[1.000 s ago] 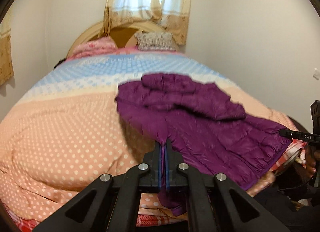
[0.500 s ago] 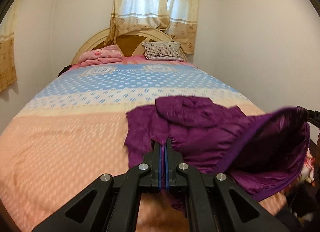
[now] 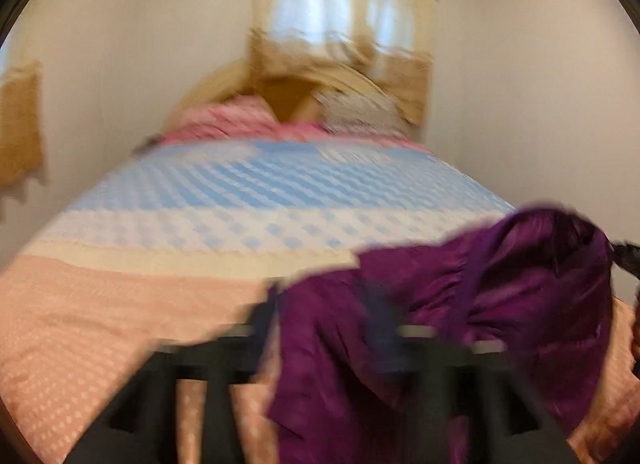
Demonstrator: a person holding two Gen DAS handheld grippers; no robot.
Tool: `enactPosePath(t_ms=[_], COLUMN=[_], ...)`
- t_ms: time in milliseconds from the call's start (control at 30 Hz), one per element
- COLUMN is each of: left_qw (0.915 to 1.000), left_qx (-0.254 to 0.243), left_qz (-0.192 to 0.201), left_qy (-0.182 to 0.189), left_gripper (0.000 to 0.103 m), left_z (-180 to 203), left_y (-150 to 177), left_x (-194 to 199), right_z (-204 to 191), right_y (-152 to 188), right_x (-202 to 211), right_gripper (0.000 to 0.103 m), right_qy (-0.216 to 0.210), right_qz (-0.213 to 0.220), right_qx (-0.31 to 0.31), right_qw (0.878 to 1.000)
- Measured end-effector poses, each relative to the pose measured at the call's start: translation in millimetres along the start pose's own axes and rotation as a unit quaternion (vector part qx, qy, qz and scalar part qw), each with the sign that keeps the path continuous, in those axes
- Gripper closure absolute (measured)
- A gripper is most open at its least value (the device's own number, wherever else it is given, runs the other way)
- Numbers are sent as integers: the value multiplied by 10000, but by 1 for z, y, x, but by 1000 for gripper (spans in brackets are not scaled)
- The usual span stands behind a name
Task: Fold large clothes
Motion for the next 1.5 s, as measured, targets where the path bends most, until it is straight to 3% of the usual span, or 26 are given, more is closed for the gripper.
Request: enactPosePath(t_ms=[67, 167, 433, 600, 733, 833, 900, 1033, 1100, 1167, 1233, 1333, 1433, 1500], left_qw=[9990, 9996, 9986, 9855, 9779, 9768, 9759, 9794, 9827, 9860, 9870, 9854, 9815, 9776], left_qx=[27, 44, -135, -947, -1185, -979, -890, -587, -411, -368, -479, -761, -894, -957], left_qz=[303, 155, -141, -422, -723, -1166, -1344, -1195, -1044, -827, -714, -609, -748, -935], left_qy=[-317, -223, -498, -1344, -1562, -1506, -1473, -1516, -1471, -1402, -1362, -1399, -1517, -1626], left_gripper=[5, 5, 5, 5, 5, 5, 5, 5, 5, 5, 5, 5, 5, 5], left_z=[-7, -3, 31, 49, 53, 48, 46, 38, 39, 49, 65, 87, 96, 95], left_y=[-5, -8, -2, -4, 10, 33, 39, 22, 10, -1, -9, -15, -9, -4], left_x=[2, -17, -65, -108, -139, -160, -167, -148, -131, -115, -109, -116, -138, -157], right_z=[6, 8, 12, 24, 40, 46, 44, 31, 17, -5, -36, -77, -85, -73], right_y=[-1, -4, -15, -20, -10, -4, -3, -15, -23, -24, -13, 21, 45, 48], right_x=[-14, -40, -99, -123, -146, -157, -162, -143, -121, -100, -92, -114, -143, -163], right_gripper=[96, 95, 95, 95, 94, 85, 69, 47, 24, 20, 20, 20, 27, 28], right_qy=[87, 331, 876, 1168, 1256, 1174, 1098, 1269, 1472, 1457, 1208, 832, 960, 1123], right_qz=[-67, -107, -151, -183, -521, -667, -809, -608, -230, 165, 230, -264, -447, -534], right_qx=[-56, -35, -91, -220, -377, -444, -446, -317, -252, -120, 158, 787, 1228, 1163], right_qw=[9999, 9994, 9960, 9927, 9900, 9898, 9896, 9895, 9885, 9891, 9923, 9931, 9868, 9854])
Point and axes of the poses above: each gripper's, at about its wrist camera, not at the fingertips, and x roughly against the way its jaws point, z to its right, y to its underside, the point moved 5 cm from there along -x, roughly the way its jaws point, and after that the axes turned 13 degrees about -x, right-handed, at the moved point
